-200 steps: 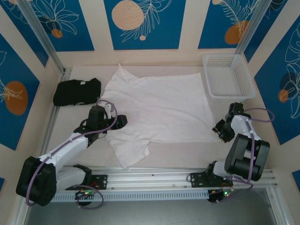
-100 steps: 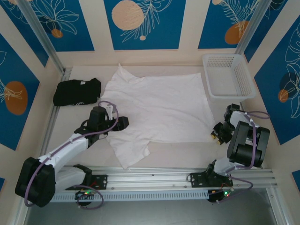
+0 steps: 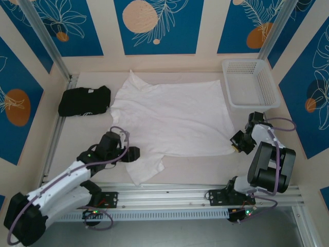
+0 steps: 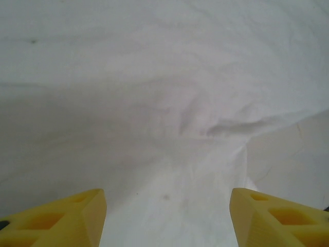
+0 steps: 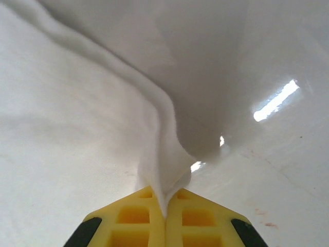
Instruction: Fold the inside-out t-shirt
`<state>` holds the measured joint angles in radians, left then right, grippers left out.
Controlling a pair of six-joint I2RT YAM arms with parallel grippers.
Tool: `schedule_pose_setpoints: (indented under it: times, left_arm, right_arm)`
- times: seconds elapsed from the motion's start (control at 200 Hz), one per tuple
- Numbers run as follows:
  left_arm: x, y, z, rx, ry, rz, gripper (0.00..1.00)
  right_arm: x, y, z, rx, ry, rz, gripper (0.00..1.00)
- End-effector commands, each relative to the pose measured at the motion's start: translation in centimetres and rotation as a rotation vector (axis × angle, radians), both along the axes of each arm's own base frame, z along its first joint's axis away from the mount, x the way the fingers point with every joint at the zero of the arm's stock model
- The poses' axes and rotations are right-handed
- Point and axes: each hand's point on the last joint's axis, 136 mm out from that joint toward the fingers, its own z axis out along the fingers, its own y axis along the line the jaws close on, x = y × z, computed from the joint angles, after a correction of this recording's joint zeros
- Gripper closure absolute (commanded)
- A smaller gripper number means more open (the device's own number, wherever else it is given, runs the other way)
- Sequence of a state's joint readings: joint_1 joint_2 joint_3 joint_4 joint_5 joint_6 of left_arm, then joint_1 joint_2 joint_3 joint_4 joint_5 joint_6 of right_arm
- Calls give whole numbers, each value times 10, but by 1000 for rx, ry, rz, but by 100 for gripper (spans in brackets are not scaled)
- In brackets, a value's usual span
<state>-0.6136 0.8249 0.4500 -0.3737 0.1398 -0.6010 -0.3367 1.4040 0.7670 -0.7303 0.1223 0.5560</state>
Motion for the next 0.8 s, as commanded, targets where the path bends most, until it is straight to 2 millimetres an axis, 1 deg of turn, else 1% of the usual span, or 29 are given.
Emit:
schedule_pose_setpoints:
  times: [0.0,0.09,0.195,0.28,0.37,0.49,0.61,0.71,0.795]
  left_arm:
    - [-40,24,-35,106,182,52,41]
    - [-58,21,-40,161,237,5,42]
    - [-78,21,-49,246,290,-48,40]
    - [-91,17,-56,274,321,-97,38]
    - [-96,9,-60,292,339,-151,37]
    - [-93,-10,-60,312,335,-214,38]
    - [-94,-24,-65,324,338,-251,47]
    - [-97,-28,-70,348,348,-274,57]
    - [-100,-27,-73,363,357,-278,67]
  right_arm:
    - [4,10,4,30,-53,37,96]
    - [6,12,6,35,-69,48,96]
    - [6,15,8,45,-91,52,96]
    - [7,16,10,47,-109,52,96]
    - [10,16,12,50,-131,52,96]
    - [12,18,12,66,-143,54,95]
    - [13,19,13,76,-156,55,95]
    - [15,18,14,80,-167,52,95]
    - [15,19,14,86,-171,52,95]
